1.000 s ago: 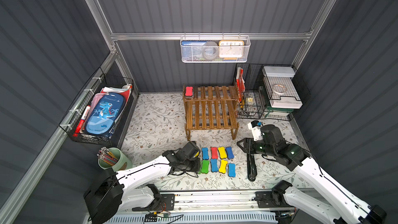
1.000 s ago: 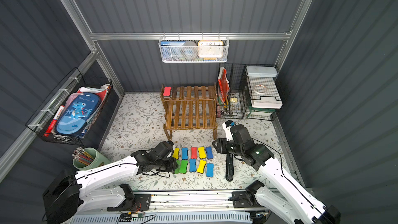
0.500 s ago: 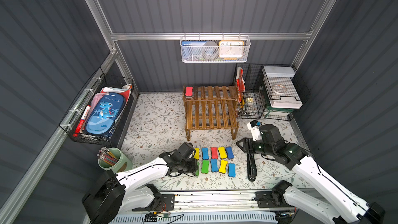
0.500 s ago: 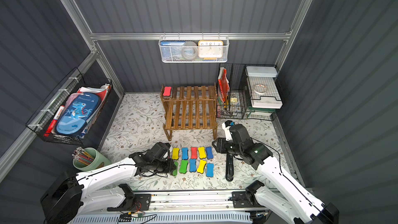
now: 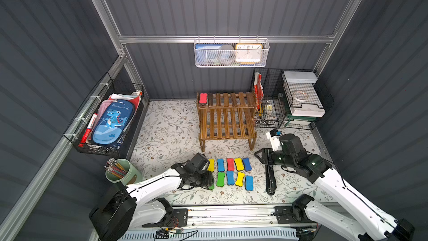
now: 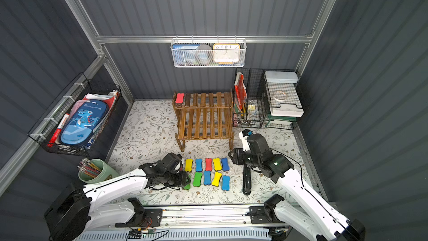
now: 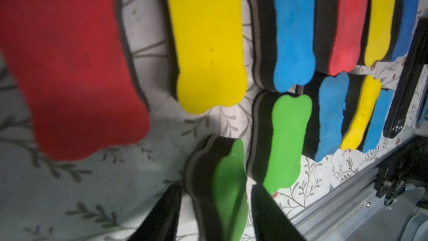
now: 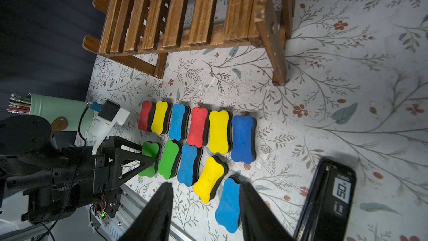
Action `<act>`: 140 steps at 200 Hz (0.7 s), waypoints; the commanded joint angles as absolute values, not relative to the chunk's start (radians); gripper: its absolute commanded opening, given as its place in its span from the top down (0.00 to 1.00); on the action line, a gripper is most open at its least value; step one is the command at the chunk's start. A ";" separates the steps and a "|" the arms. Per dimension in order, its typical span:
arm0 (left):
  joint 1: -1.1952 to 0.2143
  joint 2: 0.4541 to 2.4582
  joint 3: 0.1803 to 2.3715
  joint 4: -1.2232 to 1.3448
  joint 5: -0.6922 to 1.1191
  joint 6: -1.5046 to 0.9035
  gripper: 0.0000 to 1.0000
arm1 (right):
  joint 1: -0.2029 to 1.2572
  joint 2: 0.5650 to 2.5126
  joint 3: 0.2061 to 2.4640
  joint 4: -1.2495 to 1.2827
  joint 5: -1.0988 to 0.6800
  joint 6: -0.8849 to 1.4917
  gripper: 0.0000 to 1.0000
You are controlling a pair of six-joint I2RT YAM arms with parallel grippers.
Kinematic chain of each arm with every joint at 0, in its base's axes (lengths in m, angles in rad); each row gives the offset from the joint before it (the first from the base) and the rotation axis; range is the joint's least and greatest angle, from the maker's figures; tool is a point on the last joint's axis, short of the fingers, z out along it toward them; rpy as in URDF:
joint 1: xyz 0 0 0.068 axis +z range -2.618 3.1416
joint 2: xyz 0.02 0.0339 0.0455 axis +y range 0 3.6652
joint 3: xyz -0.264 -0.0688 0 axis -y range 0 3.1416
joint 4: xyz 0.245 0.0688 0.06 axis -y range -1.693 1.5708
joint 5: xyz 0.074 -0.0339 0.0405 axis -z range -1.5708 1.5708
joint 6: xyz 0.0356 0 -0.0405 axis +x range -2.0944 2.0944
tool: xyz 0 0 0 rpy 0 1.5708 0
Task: Remove the whiteboard erasers from the shelf
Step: Place the whiteboard eraser at the center of the board, then adjust the whiteboard eraser at the center of the board.
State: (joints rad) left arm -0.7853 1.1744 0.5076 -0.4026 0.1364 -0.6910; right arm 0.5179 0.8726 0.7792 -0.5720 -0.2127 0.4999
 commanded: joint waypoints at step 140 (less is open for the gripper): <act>-0.831 1.100 0.597 -0.653 0.008 -0.712 0.48 | 0.516 0.869 0.805 -0.581 -0.181 0.505 0.49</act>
State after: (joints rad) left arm -0.8101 1.0889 0.6109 -0.6552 -0.0010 -0.6952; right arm 0.5179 0.8726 0.7811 -0.5720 -0.1989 0.5072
